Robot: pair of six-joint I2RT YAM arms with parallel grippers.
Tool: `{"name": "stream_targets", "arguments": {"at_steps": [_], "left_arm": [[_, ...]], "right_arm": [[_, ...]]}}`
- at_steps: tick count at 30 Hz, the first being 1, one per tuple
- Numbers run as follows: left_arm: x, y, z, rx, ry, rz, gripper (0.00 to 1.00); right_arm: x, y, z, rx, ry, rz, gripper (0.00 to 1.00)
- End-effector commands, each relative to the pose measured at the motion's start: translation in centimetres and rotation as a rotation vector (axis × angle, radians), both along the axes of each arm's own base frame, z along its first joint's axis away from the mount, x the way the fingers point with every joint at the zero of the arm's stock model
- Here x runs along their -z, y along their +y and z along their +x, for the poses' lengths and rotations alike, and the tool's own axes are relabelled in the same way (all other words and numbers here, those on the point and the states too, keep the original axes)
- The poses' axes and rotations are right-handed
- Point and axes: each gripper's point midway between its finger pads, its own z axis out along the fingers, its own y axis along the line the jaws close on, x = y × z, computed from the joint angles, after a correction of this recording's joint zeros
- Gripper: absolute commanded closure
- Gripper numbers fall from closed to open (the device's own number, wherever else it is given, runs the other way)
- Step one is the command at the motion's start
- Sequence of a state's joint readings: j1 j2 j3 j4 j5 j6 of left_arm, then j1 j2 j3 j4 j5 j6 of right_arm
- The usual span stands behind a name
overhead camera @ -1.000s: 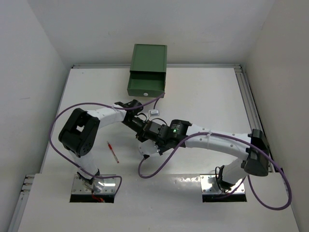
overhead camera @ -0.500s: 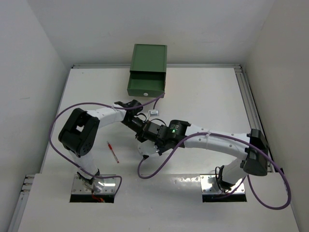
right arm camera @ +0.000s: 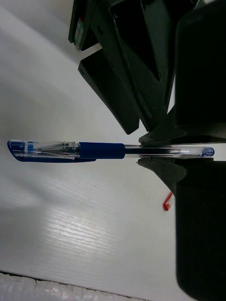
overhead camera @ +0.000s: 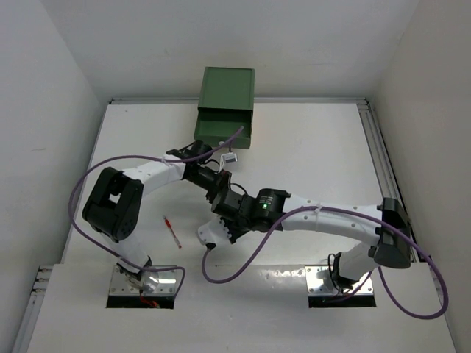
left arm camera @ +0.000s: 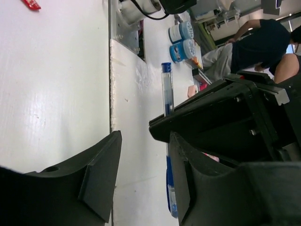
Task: Sort the stationery into containers
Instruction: Close the pen cap on the pen.
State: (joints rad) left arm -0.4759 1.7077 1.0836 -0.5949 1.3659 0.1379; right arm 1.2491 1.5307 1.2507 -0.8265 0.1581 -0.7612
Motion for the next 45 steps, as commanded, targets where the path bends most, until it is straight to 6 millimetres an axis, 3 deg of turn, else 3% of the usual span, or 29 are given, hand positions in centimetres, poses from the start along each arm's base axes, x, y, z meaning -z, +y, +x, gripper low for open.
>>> {"name": "stream_targets", "arguments": {"at_steps": [1, 6, 11, 18, 19, 21, 28, 29, 32, 35, 37, 40, 45], "left_arm": [[-2.4, 0.1, 0.3, 0.009, -0.084, -0.09, 0.48], [-1.8, 0.8, 0.0, -0.006, -0.088, -0.074, 0.45], [-1.3, 2.2, 0.8, -0.063, -0.102, -0.056, 0.43], [-2.4, 5.2, 3.6, -0.173, -0.152, -0.045, 0.41], [-3.0, 5.4, 4.5, -0.168, -0.228, -0.066, 0.41], [-3.6, 6.4, 4.8, -0.181, -0.228, -0.05, 0.4], [-6.3, 9.3, 9.1, -0.32, -0.528, 0.08, 0.41], [-7.2, 9.4, 10.7, -0.371, -0.634, 0.064, 0.43], [-9.5, 9.5, 10.2, -0.474, -0.693, 0.015, 0.54], [-11.1, 7.9, 8.1, -0.437, -0.606, -0.051, 0.59], [-11.8, 6.7, 6.9, -0.389, -0.562, -0.078, 0.57], [-13.5, 5.2, 6.2, -0.364, -0.579, -0.117, 0.44], [-13.9, 3.2, 4.4, -0.291, -0.525, -0.156, 0.45]], "right_arm": [[-1.7, 0.7, 0.3, -0.007, -0.008, 0.095, 1.0], [-2.1, -0.6, 1.3, 0.025, -0.029, 0.095, 1.0], [-1.9, -3.2, 1.8, 0.065, -0.039, 0.079, 1.0], [-0.6, -7.0, 2.0, 0.141, -0.042, 0.073, 1.0], [-0.5, -7.4, 2.2, 0.163, -0.033, 0.076, 1.0], [-0.8, -7.6, 2.2, 0.214, -0.002, 0.109, 1.0], [-3.2, -6.9, 1.2, 0.404, 0.256, 0.299, 1.0], [-3.8, -6.8, 1.2, 0.452, 0.288, 0.346, 1.0], [-5.2, -6.4, 1.8, 0.51, 0.313, 0.474, 1.0], [-7.1, -5.6, 2.4, 0.515, 0.289, 0.585, 1.0], [-8.2, -5.1, 2.7, 0.517, 0.29, 0.611, 1.0], [-9.4, -4.6, 2.9, 0.527, 0.311, 0.649, 1.0], [-10.3, -4.1, 3.2, 0.525, 0.31, 0.668, 1.0]]}}
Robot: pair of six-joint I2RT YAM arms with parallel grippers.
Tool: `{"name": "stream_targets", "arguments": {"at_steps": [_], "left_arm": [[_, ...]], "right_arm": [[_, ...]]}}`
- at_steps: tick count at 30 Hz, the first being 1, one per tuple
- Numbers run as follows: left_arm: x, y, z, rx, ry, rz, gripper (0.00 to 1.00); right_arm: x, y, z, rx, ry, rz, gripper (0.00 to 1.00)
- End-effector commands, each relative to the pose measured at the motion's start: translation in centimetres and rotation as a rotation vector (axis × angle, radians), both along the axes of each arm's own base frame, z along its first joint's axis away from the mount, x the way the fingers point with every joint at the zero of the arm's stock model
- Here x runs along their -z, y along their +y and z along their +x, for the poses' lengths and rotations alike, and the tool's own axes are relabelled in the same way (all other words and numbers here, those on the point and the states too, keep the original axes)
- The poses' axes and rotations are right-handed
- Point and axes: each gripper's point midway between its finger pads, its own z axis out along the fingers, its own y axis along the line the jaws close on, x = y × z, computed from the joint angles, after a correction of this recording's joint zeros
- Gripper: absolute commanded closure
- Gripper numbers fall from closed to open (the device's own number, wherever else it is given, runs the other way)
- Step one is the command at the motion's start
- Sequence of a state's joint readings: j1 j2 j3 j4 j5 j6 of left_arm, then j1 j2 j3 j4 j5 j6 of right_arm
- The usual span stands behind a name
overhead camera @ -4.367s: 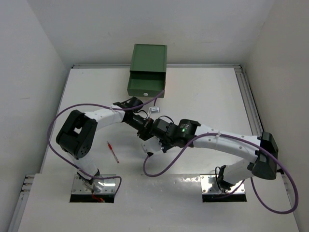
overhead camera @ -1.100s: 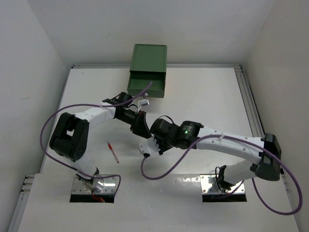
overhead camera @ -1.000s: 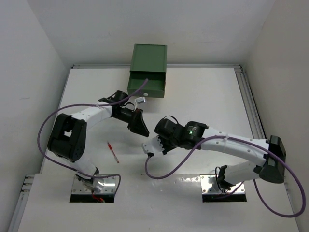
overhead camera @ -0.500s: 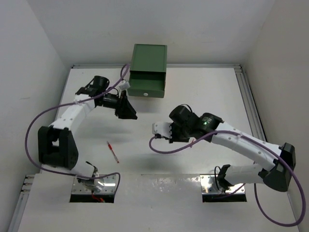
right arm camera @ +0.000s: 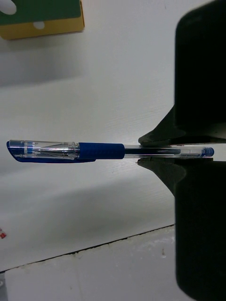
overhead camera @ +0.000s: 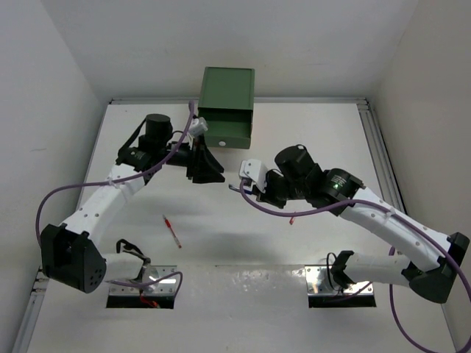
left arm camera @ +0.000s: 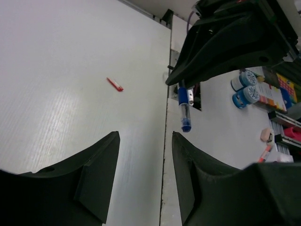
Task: Sort the stationery into containers
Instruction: Close the pen cap on the pen.
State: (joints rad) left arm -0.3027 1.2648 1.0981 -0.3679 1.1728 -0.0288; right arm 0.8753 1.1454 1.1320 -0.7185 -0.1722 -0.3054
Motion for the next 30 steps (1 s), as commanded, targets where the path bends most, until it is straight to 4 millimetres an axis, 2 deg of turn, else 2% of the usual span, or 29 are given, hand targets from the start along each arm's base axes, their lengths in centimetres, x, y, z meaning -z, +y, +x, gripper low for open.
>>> {"name": "stream_targets", "arguments": {"at_steps": [1, 11, 16, 20, 25, 30], "left_arm": [[-2.2, -1.4, -0.9, 0.066, -0.009, -0.056, 0.46], [-2.4, -2.6, -2.3, 0.126, 0.003, -0.069, 0.52], [-2.5, -2.6, -2.6, 0.143, 0.007, -0.075, 0.51], [-2.4, -2.4, -2.5, 0.141, 0.012, -0.075, 0.45], [-2.4, -2.1, -2.6, 0.146, 0.025, -0.081, 0.47], [-2.1, -2.6, -3.2, 0.165, 0.031, -0.076, 0.47]], "right_arm": [[-2.7, 1.5, 0.6, 0.0, -0.026, 0.092, 1.0], [-2.6, 1.5, 0.6, -0.009, -0.035, 0.085, 1.0], [-2.2, 1.3, 0.6, -0.008, -0.037, 0.078, 1.0], [-1.9, 1.0, 0.6, -0.001, -0.036, 0.069, 1.0], [-1.7, 0.7, 0.6, 0.004, -0.039, 0.066, 1.0], [-1.9, 0.9, 0.7, 0.002, -0.042, 0.069, 1.0]]}}
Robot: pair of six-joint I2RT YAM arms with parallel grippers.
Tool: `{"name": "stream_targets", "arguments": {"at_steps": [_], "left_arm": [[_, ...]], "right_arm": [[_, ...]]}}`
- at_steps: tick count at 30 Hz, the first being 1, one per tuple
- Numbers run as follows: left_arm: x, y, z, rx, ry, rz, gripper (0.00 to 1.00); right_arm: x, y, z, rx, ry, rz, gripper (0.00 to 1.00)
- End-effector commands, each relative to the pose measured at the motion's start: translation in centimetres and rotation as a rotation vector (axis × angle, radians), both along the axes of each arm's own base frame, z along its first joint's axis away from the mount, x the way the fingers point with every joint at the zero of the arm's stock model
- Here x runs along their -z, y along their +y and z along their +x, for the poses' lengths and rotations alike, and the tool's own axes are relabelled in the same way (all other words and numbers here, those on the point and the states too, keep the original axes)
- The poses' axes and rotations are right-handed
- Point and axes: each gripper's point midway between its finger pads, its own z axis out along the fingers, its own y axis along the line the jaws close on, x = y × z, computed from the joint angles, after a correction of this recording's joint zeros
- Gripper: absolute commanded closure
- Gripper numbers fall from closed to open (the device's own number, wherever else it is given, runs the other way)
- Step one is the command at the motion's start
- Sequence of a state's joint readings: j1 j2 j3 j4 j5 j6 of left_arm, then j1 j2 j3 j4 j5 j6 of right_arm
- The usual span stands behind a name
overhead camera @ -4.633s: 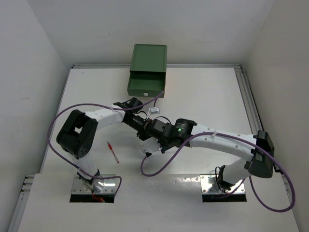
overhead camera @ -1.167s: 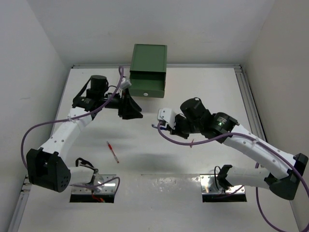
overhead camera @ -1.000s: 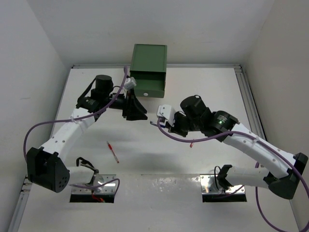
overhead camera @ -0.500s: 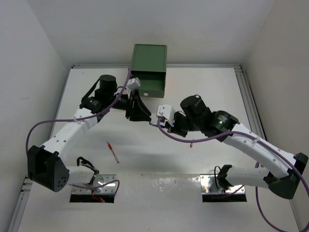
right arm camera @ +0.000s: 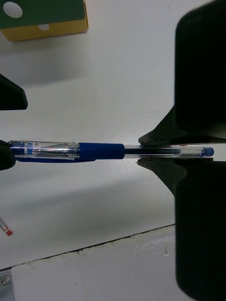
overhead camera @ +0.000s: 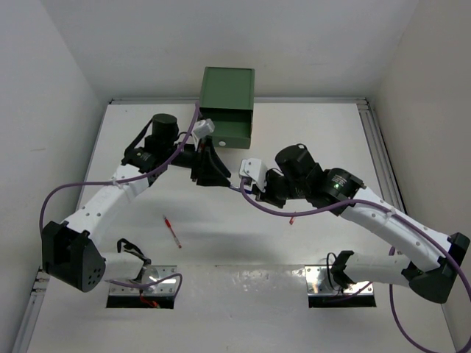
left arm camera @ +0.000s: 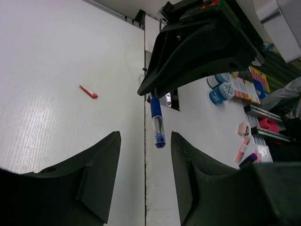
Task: Sort the stationery into containers
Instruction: Close the pen cap on the pen.
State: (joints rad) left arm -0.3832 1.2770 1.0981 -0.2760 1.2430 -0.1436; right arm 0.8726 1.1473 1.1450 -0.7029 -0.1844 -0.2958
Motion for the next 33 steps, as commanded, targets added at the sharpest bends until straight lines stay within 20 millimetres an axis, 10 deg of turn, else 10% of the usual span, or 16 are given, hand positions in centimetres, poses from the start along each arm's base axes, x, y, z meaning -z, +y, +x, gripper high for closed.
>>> {"name": "stream_targets", "arguments": {"at_steps": [1, 11, 20, 33], "left_arm": [[-0.8, -0.5, -0.8, 0.044, -0.018, -0.022, 0.47], [-0.3, -1.7, -1.3, 0.077, 0.011, -0.004, 0.58], [-0.5, -1.0, -0.6, 0.057, 0.013, -0.009, 0.9], [0.1, -0.5, 0.0, 0.038, 0.032, 0.005, 1.0]], "right_arm": [[-1.1, 0.5, 0.6, 0.0, -0.034, 0.04, 1.0], [-1.5, 1.2, 0.8, -0.01, -0.049, 0.046, 1.0], [-0.7, 0.4, 0.6, 0.003, -0.053, 0.024, 1.0], [0.2, -0.5, 0.4, 0.011, -0.053, -0.004, 1.0]]}}
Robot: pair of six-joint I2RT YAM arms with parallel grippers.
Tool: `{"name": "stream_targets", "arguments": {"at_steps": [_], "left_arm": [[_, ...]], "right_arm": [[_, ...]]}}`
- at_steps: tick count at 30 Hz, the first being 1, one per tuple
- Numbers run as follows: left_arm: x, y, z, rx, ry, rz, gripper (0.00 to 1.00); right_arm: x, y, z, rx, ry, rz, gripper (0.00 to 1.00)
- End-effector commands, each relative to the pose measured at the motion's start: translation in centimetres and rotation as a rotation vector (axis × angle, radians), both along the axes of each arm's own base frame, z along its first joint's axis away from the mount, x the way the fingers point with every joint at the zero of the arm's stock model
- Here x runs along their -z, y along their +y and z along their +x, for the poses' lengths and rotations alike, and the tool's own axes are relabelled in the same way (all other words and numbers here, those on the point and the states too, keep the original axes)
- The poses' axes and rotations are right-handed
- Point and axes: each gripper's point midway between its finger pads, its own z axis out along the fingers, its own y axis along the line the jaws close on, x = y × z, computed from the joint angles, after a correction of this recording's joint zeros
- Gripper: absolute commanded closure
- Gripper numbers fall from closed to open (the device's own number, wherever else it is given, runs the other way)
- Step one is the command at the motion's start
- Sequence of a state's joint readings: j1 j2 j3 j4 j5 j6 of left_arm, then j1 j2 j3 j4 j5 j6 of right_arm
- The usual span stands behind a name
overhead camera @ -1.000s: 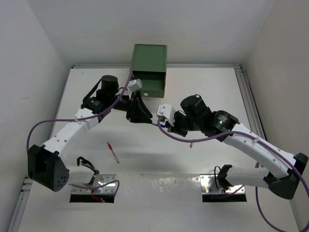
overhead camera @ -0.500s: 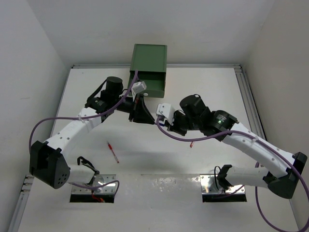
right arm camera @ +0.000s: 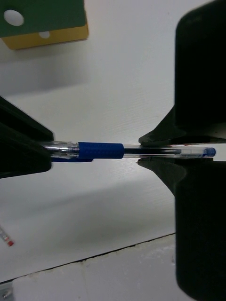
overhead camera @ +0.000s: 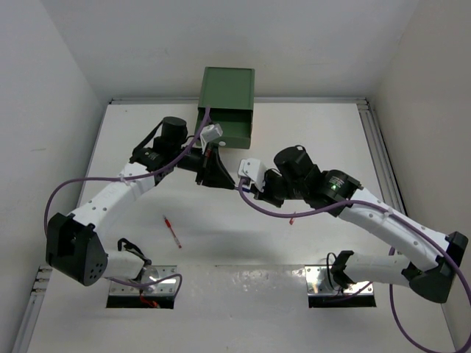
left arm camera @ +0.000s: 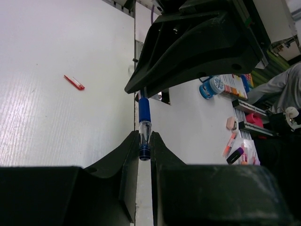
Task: Sort the stationery into containers
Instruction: Close the pen cap on the pen.
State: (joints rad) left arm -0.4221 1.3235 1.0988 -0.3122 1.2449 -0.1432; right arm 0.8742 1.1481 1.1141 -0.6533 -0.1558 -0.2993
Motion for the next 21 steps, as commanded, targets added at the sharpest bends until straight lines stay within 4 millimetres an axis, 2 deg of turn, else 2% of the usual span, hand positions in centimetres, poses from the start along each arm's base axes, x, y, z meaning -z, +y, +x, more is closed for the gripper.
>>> {"name": "stream_targets", "arguments": {"at_steps": [1, 4, 6, 8, 11, 16, 21], "left_arm": [[-1.5, 0.5, 0.7, -0.005, -0.045, -0.027, 1.0], [-1.6, 0.4, 0.7, -0.003, -0.045, -0.028, 0.99], [-1.7, 0.1, 0.8, -0.002, -0.049, -0.027, 0.92], [-1.9, -0.5, 0.4, 0.014, -0.054, -0.03, 0.9], [-1.8, -0.9, 0.0, 0.035, -0.049, -0.031, 0.96], [-1.7, -1.1, -0.1, 0.037, -0.048, -0.027, 0.98], [-1.0, -1.7, -0.4, 0.045, -0.027, -0.019, 1.0]], "right_arm": [[-0.2, -0.6, -0.4, -0.01, -0.024, -0.007, 1.0], [-0.3, -0.6, -0.3, -0.009, -0.029, -0.009, 1.0], [-0.4, -0.3, -0.1, -0.013, -0.03, -0.003, 1.0], [-0.8, 0.1, 0.2, -0.013, -0.036, 0.007, 1.0], [-1.1, 0.7, 0.5, -0.023, -0.042, 0.008, 1.0], [-1.1, 0.9, 0.4, -0.028, -0.045, 0.01, 1.0], [-1.9, 1.8, 0.5, -0.036, -0.042, 0.037, 1.0]]}}
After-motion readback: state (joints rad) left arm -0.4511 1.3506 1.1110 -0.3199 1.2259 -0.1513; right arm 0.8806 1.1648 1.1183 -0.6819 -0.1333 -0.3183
